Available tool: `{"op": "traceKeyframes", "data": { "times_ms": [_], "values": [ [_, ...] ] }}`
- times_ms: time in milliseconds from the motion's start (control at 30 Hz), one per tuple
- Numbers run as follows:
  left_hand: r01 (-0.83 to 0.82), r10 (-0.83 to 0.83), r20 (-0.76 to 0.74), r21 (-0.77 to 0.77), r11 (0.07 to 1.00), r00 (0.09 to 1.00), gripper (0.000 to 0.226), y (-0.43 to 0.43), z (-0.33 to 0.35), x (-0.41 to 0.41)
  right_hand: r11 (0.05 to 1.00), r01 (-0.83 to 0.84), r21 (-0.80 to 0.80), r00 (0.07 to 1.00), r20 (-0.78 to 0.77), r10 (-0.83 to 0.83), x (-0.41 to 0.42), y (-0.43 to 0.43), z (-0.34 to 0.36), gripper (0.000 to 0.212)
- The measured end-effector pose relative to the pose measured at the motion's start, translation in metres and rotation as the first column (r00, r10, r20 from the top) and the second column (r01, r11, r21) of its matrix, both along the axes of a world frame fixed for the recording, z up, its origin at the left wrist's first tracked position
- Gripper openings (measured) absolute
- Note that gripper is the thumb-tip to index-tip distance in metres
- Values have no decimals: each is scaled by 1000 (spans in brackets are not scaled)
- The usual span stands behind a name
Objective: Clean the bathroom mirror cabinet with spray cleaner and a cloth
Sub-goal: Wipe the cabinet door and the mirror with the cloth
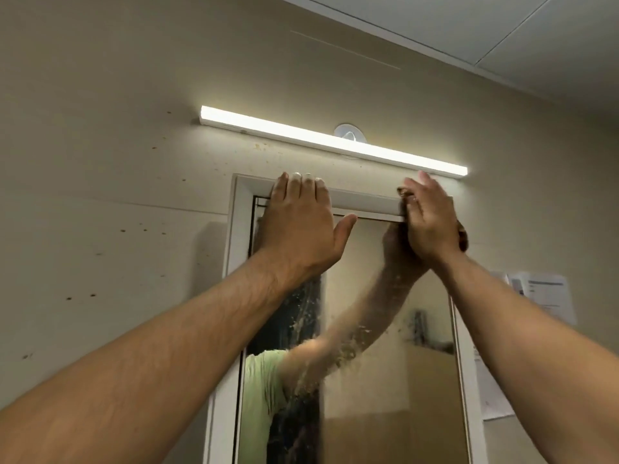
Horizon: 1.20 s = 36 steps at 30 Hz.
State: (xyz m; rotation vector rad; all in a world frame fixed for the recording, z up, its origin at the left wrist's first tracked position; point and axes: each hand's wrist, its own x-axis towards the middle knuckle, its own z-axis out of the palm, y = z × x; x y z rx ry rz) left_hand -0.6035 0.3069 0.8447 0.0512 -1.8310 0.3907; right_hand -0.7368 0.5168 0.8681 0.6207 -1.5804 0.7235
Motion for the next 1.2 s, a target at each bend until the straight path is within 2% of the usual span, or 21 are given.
{"op": "traceKeyframes", "data": {
  "times_ms": [100, 233, 333, 433, 533, 667, 867, 1000, 1100, 1200],
  "values": [
    [-44, 44, -8, 34, 998, 999, 87, 7, -4, -2, 995, 14, -97, 996, 88, -5, -10, 12, 3, 46],
    [-17, 17, -1, 54, 998, 1000, 85, 12, -6, 2, 953, 49, -300, 992, 125, -12, -6, -2, 7, 46],
    [18, -18, 24, 8, 1000, 1000, 86, -1, -4, 9, 857, 67, -510, 984, 176, 28, -2, -6, -7, 45],
    [13, -12, 63, -20, 1000, 998, 89, -5, -10, 15, 759, 130, -639, 917, 369, 154, -8, 12, -44, 43],
    [9, -10, 71, 22, 1000, 997, 90, 3, -12, 15, 766, 173, -619, 840, 498, 213, -18, 23, -104, 40],
    [56, -59, 37, 91, 994, 998, 88, 15, -33, 10, 795, 205, -571, 857, 497, 136, -20, 19, -195, 41],
    [144, -144, 59, -4, 990, 988, 82, 20, -108, 8, 806, 309, -505, 776, 624, 93, -8, 25, -298, 43],
    [207, -194, 104, -131, 970, 976, 80, 20, -140, 12, 825, 325, -462, 738, 670, 84, -7, 29, -301, 37],
    [287, -259, 148, -214, 934, 954, 78, 29, -158, 11, 833, 289, -472, 764, 638, 96, -5, 30, -278, 37],
    [358, -295, 271, -224, 906, 916, 79, 45, -180, 5, 832, 267, -486, 785, 611, 104, 1, 25, -314, 40]
  ]
}}
